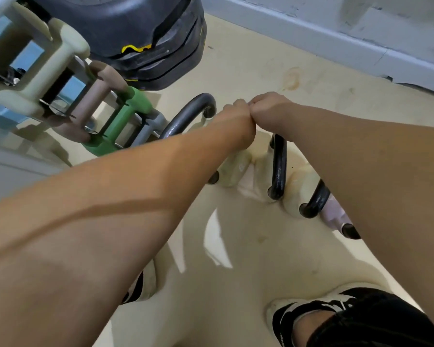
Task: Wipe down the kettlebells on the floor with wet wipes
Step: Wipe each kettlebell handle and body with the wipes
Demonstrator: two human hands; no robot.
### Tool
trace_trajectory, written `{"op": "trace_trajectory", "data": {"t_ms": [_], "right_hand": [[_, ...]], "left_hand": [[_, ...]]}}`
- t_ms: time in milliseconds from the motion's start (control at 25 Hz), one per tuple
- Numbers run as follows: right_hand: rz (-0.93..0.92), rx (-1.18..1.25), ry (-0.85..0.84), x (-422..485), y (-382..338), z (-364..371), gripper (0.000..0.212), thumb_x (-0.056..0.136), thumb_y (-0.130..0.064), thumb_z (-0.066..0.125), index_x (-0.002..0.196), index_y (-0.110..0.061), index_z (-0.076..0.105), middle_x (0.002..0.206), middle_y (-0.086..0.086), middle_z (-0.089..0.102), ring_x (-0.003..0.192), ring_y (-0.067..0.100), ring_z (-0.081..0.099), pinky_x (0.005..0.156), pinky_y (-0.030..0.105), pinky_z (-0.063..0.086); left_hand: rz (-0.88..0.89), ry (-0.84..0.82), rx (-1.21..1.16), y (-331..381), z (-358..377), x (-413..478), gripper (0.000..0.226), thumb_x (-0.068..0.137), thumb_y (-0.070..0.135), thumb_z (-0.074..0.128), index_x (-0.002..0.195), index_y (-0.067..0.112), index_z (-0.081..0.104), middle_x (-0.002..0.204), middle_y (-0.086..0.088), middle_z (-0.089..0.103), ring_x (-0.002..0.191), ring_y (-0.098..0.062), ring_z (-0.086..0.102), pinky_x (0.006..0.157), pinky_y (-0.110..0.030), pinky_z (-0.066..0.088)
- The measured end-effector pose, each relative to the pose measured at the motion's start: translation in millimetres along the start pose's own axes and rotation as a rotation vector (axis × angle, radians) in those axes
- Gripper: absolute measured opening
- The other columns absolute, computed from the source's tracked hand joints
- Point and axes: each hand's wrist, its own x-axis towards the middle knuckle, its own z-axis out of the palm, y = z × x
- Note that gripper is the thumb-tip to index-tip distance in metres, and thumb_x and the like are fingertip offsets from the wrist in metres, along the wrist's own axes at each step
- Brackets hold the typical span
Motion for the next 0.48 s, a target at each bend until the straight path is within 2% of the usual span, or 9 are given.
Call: {"op": "trace_trajectory", "data": {"t_ms": [80, 160, 240, 360, 480], "right_hand": [[0.012, 0.007, -0.004, 3, 3, -2, 0.036, 0.102, -0.012, 0.040, 0.127, -0.003, 0.063, 0.112, 0.011, 0.058, 0.099, 0.026, 0.048, 0.090, 0.030, 0.044], [0.007, -0.004, -0.022, 3, 2, -3, 0.034, 0.101, -0.016, 0.044, 0.124, -0.002, 0.065, 0.113, 0.012, 0.060, 0.098, 0.026, 0.048, 0.084, 0.028, 0.040], [0.003, -0.006, -0.004, 3, 0, -2, 0.034, 0.099, -0.027, 0.051, 0.117, -0.004, 0.069, 0.108, 0.011, 0.064, 0.093, 0.027, 0.053, 0.079, 0.029, 0.041], [-0.038, -0.041, 0.043, 3, -1, 2, 0.034, 0.095, -0.036, 0.059, 0.102, -0.006, 0.071, 0.088, 0.009, 0.064, 0.081, 0.026, 0.055, 0.067, 0.027, 0.042], [-0.049, -0.017, 0.058, -1, 1, 8, 0.028, 0.096, -0.037, 0.059, 0.090, -0.011, 0.067, 0.066, 0.000, 0.052, 0.062, 0.020, 0.048, 0.053, 0.026, 0.034]], "left_hand": [[0.016, -0.017, 0.039, 6, -1, 6, 0.038, 0.095, 0.012, 0.044, 0.133, 0.013, 0.040, 0.125, -0.011, 0.050, 0.109, -0.033, 0.059, 0.071, -0.039, 0.037], [0.064, 0.093, 0.093, 0, 9, -12, 0.044, 0.095, 0.010, 0.044, 0.138, 0.012, 0.035, 0.123, -0.012, 0.050, 0.103, -0.034, 0.060, 0.067, -0.038, 0.036], [0.088, 0.241, 0.003, -19, 24, -41, 0.047, 0.094, 0.008, 0.044, 0.140, 0.012, 0.032, 0.119, -0.012, 0.053, 0.092, -0.033, 0.058, 0.065, -0.037, 0.039], [0.074, 0.273, -0.265, -54, 45, -86, 0.047, 0.099, 0.016, 0.040, 0.144, 0.022, 0.028, 0.117, -0.003, 0.053, 0.088, -0.027, 0.051, 0.072, -0.036, 0.041], [0.034, 0.255, -0.315, -68, 63, -109, 0.046, 0.101, 0.024, 0.035, 0.145, 0.027, 0.024, 0.122, 0.000, 0.050, 0.096, -0.028, 0.053, 0.073, -0.038, 0.039]]}}
